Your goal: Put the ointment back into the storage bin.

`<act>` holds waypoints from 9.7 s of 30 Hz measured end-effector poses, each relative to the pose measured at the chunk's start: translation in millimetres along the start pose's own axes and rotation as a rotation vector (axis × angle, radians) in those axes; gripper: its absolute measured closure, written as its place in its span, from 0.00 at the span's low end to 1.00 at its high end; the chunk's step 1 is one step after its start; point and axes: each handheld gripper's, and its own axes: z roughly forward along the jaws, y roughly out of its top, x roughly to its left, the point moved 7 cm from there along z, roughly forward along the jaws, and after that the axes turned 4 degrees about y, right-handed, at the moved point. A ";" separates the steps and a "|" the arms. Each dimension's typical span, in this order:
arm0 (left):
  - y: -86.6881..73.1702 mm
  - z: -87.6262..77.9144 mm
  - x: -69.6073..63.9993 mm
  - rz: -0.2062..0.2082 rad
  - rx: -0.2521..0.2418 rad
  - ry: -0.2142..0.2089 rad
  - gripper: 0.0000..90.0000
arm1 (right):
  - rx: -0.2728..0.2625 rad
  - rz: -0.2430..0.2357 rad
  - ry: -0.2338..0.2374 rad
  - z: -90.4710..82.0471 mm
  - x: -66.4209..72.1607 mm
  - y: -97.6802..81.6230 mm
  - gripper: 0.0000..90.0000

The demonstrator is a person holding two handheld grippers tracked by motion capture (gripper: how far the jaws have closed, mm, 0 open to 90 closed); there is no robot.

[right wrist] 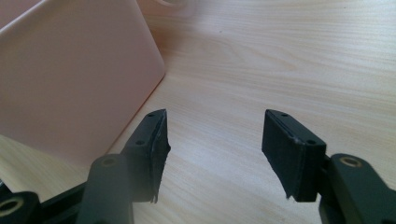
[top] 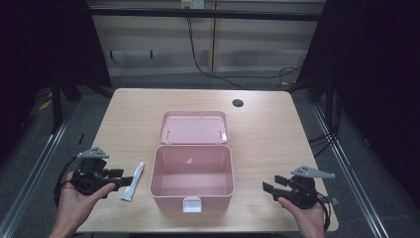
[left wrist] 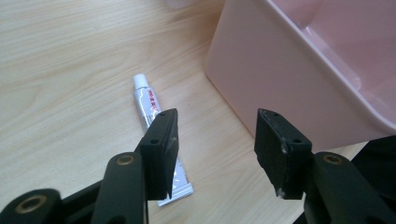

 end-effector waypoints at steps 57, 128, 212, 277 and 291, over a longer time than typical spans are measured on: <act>-1.9 85.1 37.8 -0.054 0.382 0.032 0.70 | 0.015 0.006 -0.001 1.3 1.1 -1.5 0.42; 9.9 39.0 34.1 -0.025 0.206 -0.046 0.79 | 0.027 0.003 0.018 4.3 4.6 -1.7 0.39; 87.0 -22.1 -54.8 0.293 0.146 -0.206 0.79 | -0.002 0.020 0.059 2.0 6.7 2.5 0.21; 118.4 64.7 -142.4 0.561 0.318 -0.336 0.79 | -0.013 0.018 0.090 1.8 8.5 3.9 0.19; 106.5 90.5 -150.9 0.611 0.390 -0.361 0.79 | -0.009 0.018 0.095 1.2 9.0 3.3 0.19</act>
